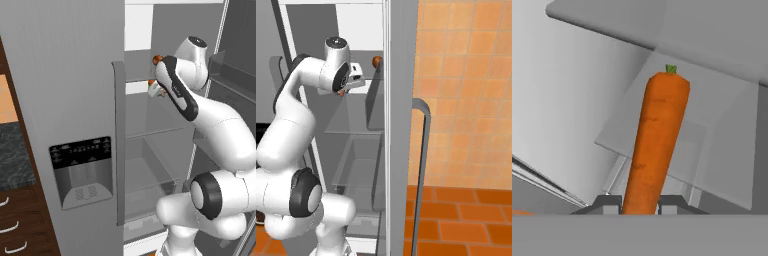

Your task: Place one carrot and one chicken drumstick in each tupperware on the nearby counter, to pack two identical lunches.

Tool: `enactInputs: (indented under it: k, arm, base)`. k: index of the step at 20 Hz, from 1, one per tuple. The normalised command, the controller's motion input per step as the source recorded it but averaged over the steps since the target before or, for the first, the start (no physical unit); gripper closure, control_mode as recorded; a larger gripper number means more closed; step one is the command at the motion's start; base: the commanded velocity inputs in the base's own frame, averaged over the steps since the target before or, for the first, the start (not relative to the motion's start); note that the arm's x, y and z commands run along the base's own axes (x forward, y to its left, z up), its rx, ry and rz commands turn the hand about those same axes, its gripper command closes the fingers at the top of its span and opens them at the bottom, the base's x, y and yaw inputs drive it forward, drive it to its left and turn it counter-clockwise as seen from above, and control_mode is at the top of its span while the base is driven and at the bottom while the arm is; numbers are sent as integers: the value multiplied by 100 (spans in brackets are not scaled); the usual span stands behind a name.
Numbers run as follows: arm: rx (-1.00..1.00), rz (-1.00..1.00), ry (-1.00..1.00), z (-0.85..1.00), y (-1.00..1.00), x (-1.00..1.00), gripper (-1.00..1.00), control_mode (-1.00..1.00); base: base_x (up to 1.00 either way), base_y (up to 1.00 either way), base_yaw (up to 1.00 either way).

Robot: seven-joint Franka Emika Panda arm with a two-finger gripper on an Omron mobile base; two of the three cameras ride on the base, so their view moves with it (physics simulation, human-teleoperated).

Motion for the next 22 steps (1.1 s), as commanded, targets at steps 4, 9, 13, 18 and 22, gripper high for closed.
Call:
enactInputs:
  k: [4,9,13,18,22]
  arm:
    - [-11,-10,24,-21,21,-100,100,-100]
    - [-5,-16,31,-39,7,-100,100,-100]
    - [5,-5,4,-32,-1,-100,100,-100]
    - [3,0,27,2,-3,-88,100,-100]
    - [0,0,23,-20,-4,-83,100,-100]
  base:
    - [0,0,0]
    - [0,0,0]
    - [0,0,0]
    - [0,0,0]
    - [0,0,0]
